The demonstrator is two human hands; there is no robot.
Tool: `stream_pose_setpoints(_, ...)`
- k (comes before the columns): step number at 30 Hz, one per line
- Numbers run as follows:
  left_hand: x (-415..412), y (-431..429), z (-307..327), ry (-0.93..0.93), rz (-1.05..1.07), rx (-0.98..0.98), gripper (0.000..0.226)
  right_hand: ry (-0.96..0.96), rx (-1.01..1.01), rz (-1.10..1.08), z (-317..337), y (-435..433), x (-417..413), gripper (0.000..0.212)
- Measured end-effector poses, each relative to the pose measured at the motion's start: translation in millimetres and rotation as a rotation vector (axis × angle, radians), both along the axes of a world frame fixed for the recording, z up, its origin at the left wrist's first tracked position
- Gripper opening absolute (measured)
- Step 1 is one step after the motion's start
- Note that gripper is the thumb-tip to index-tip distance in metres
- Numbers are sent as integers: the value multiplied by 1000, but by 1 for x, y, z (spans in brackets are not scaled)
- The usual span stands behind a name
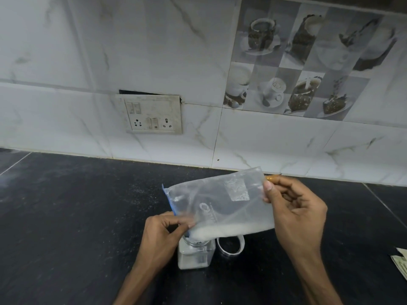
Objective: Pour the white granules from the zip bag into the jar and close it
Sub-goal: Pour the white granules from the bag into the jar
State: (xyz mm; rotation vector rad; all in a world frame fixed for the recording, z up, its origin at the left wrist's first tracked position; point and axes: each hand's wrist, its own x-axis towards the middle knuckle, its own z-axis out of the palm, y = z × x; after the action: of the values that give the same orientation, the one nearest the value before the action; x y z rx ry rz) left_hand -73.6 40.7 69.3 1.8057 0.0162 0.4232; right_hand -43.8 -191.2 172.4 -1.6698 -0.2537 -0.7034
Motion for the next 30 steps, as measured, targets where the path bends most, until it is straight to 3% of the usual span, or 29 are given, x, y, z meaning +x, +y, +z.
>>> stream_pose_setpoints(23, 0, -1, 0, 11, -5, -14, 32, -10, -16, 4, 1, 2, -2, 18)
stream_pose_setpoints(30, 0, 1, 0, 2, 14, -6, 46, -9, 8, -19, 0, 0, -1, 15)
